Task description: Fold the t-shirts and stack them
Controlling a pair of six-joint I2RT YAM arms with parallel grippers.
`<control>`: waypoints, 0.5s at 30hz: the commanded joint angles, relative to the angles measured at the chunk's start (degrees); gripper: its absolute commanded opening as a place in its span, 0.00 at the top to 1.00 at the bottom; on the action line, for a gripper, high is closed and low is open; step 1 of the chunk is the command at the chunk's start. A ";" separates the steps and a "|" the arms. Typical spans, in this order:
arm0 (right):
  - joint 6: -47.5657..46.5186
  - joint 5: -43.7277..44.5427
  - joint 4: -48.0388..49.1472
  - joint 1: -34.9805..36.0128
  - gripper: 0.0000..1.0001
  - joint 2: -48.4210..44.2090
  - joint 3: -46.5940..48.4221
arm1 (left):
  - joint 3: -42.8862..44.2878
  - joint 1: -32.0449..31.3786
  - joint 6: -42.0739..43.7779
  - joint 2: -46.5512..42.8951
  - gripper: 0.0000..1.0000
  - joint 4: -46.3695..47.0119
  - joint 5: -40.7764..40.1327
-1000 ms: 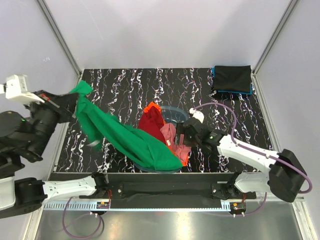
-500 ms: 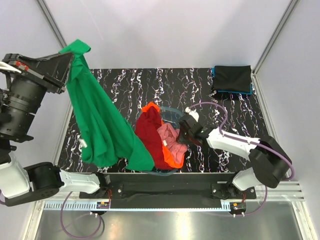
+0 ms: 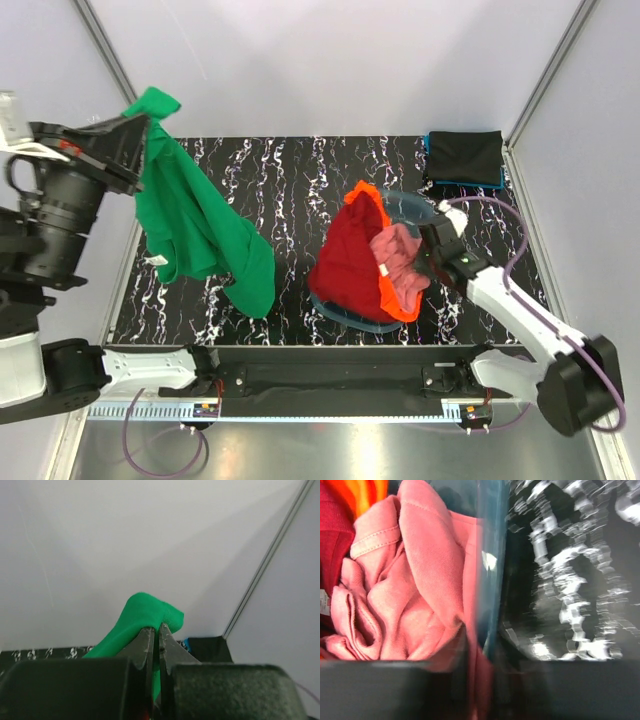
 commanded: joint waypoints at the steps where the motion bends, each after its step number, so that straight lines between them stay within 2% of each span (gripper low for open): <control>1: -6.16 9.82 -1.90 -0.42 0.68 -5.48 0.52 | -4.66 0.01 1.87 -3.05 1.00 5.22 -3.44; 2: -6.17 12.00 -4.25 -0.94 0.10 -5.40 2.01 | -7.20 0.01 1.78 -3.75 1.00 5.22 -4.05; 3: -5.74 12.98 -5.93 -1.21 0.01 -4.88 3.24 | -8.62 0.01 1.52 -4.97 1.00 5.31 -4.67; 8: -7.05 13.08 -10.87 -1.48 0.00 -0.40 13.96 | -16.62 0.01 -0.85 -9.02 1.00 5.31 -4.94; 10: -6.96 9.93 -11.31 -1.48 0.00 1.27 18.86 | -19.96 0.01 -1.38 -10.78 1.00 5.13 -4.94; 13: -3.64 -4.19 -7.64 -1.39 0.01 4.77 24.06 | -24.53 0.01 -3.58 -13.50 1.00 4.95 -5.03; 14: -1.62 -13.37 -5.79 -1.13 0.02 6.18 24.78 | -27.24 0.01 -4.54 -14.21 1.00 5.04 -5.11; 15: 0.40 -17.82 -3.34 1.05 0.03 7.85 25.13 | -28.83 0.01 -5.07 -15.26 1.00 4.87 -5.55</control>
